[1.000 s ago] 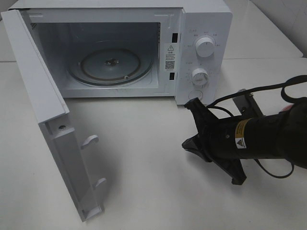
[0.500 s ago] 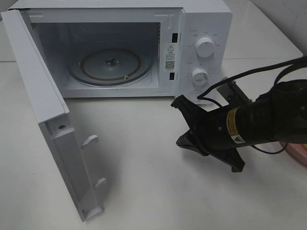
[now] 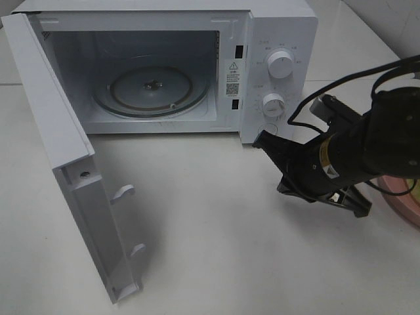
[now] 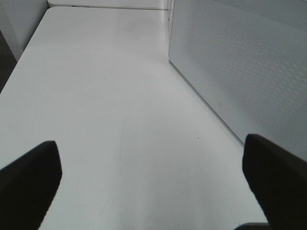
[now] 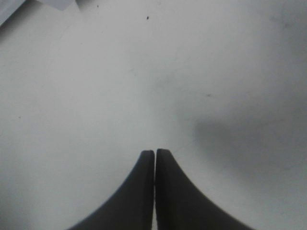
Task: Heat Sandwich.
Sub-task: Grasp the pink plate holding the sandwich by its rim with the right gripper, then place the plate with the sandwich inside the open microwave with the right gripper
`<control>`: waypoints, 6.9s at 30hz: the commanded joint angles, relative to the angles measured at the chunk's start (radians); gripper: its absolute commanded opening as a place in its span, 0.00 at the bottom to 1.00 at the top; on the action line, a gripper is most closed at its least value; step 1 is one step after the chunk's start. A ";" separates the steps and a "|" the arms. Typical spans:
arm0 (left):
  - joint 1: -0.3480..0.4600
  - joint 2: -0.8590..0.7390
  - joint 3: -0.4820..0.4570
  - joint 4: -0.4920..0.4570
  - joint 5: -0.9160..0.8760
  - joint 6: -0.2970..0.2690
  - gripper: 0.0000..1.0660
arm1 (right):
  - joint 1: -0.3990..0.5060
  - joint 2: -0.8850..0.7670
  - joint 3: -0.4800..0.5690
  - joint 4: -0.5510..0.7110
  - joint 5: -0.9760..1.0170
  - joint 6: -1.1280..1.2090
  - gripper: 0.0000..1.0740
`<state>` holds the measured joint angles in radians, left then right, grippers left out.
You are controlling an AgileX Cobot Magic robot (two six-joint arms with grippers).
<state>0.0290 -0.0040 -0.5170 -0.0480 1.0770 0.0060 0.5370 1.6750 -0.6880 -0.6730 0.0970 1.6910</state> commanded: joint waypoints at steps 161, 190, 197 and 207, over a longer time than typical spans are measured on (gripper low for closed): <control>0.003 -0.020 0.001 -0.005 -0.011 -0.006 0.92 | -0.474 0.130 -0.269 0.378 0.645 -1.426 0.00; 0.003 -0.020 0.001 -0.005 -0.011 -0.006 0.92 | -0.387 -0.174 -0.118 0.337 0.747 -1.383 0.00; 0.003 -0.020 0.001 -0.005 -0.011 -0.006 0.92 | -0.269 -0.209 -0.091 0.315 0.821 -1.376 0.00; 0.003 -0.020 0.001 -0.005 -0.011 -0.006 0.92 | -0.094 -0.313 -0.023 0.315 0.896 -1.347 0.00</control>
<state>0.0290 -0.0040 -0.5170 -0.0480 1.0770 0.0060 0.4180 1.3840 -0.7220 -0.3280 0.9670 0.3290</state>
